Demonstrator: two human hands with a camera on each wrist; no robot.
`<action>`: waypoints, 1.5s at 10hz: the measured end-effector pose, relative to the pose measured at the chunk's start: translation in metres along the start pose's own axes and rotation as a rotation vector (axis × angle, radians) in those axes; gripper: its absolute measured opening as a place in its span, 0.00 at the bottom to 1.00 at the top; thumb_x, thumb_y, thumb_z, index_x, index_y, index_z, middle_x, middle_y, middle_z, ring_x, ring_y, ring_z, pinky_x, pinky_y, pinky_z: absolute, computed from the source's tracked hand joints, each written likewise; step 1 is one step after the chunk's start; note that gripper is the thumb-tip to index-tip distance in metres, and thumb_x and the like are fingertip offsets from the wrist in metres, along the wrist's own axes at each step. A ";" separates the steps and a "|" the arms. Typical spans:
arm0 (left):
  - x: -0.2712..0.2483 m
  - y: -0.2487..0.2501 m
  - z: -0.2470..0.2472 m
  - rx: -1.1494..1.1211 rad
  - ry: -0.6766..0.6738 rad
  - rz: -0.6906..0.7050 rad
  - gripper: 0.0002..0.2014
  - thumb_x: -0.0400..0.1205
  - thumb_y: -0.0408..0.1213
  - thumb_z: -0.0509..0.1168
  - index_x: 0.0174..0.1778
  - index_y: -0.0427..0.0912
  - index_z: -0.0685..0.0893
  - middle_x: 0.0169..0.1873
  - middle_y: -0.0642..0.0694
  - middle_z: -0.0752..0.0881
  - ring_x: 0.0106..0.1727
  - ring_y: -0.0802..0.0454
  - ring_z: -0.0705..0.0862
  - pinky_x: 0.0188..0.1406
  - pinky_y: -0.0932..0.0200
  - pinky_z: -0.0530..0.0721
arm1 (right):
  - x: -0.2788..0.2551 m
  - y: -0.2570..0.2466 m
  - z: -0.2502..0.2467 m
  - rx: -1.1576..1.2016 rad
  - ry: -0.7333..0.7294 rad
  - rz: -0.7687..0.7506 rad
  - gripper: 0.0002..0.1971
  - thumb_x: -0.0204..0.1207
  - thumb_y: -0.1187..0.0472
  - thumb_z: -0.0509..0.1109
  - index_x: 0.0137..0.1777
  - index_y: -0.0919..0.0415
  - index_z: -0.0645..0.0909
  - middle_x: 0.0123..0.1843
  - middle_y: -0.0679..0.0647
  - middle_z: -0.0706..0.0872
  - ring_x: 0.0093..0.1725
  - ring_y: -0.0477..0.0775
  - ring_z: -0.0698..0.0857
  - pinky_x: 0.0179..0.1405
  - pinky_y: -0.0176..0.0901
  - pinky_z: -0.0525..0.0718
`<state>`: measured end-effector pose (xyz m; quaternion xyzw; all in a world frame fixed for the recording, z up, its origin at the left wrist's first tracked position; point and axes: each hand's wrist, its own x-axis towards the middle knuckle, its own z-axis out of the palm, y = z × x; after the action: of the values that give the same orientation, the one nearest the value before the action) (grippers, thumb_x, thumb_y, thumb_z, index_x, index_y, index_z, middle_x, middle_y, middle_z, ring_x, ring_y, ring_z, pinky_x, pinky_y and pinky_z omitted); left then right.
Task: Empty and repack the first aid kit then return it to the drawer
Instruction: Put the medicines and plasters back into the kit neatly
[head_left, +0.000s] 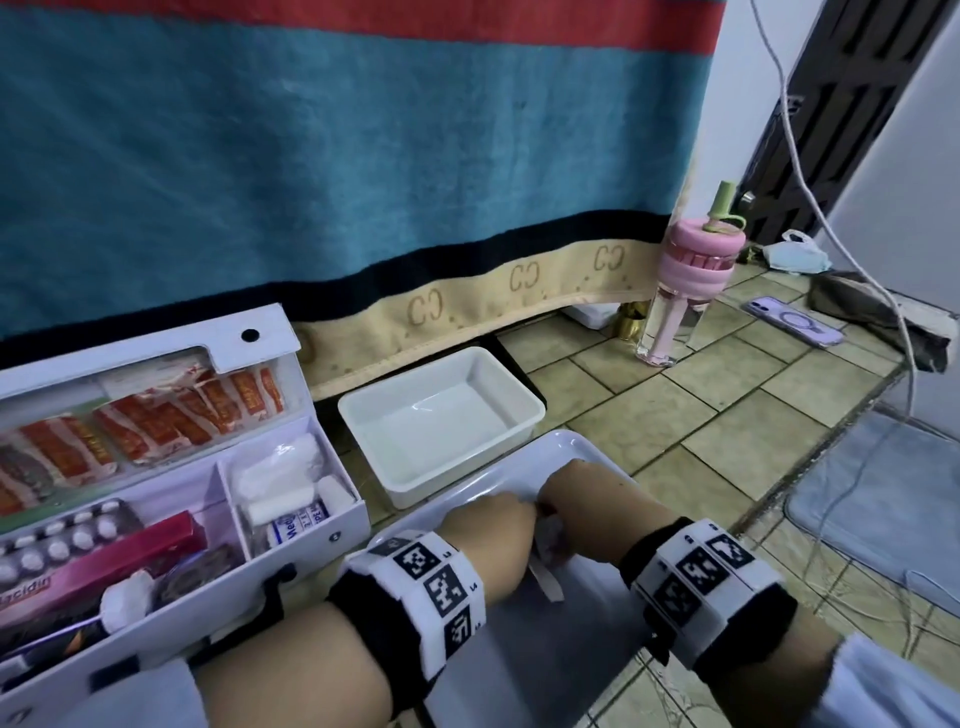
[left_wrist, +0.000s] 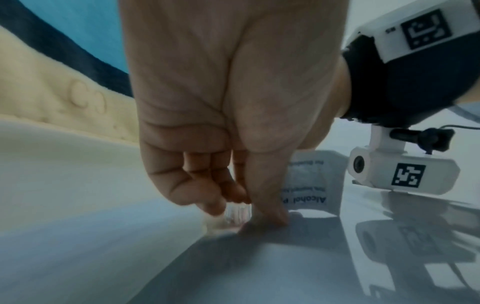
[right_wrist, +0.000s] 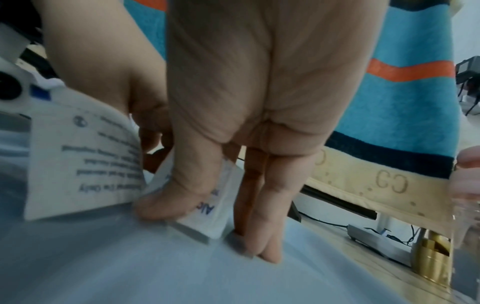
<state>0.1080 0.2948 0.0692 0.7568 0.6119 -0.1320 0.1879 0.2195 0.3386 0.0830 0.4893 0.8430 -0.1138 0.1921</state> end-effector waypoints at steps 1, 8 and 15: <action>-0.002 -0.011 0.009 0.013 0.046 0.085 0.15 0.83 0.27 0.57 0.66 0.33 0.73 0.58 0.33 0.79 0.54 0.39 0.79 0.38 0.60 0.71 | 0.007 -0.002 -0.002 -0.037 -0.062 -0.016 0.04 0.75 0.61 0.69 0.42 0.62 0.81 0.38 0.56 0.78 0.36 0.51 0.74 0.37 0.31 0.75; -0.031 -0.017 -0.004 -0.029 0.061 0.093 0.11 0.84 0.35 0.58 0.61 0.38 0.79 0.62 0.38 0.79 0.61 0.39 0.80 0.61 0.50 0.78 | 0.011 0.033 -0.027 0.461 0.123 -0.004 0.12 0.77 0.58 0.67 0.34 0.55 0.69 0.34 0.49 0.78 0.34 0.50 0.77 0.35 0.41 0.73; -0.186 -0.209 -0.024 -0.225 0.672 -0.433 0.08 0.81 0.37 0.63 0.37 0.53 0.76 0.65 0.53 0.69 0.64 0.61 0.70 0.64 0.55 0.77 | 0.068 -0.182 -0.083 1.035 0.114 -0.668 0.10 0.74 0.75 0.70 0.38 0.59 0.83 0.23 0.43 0.81 0.26 0.40 0.77 0.32 0.31 0.75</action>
<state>-0.1369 0.1806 0.1449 0.5865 0.7948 0.1537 0.0271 0.0130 0.3329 0.1292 0.2341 0.7950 -0.5358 -0.1614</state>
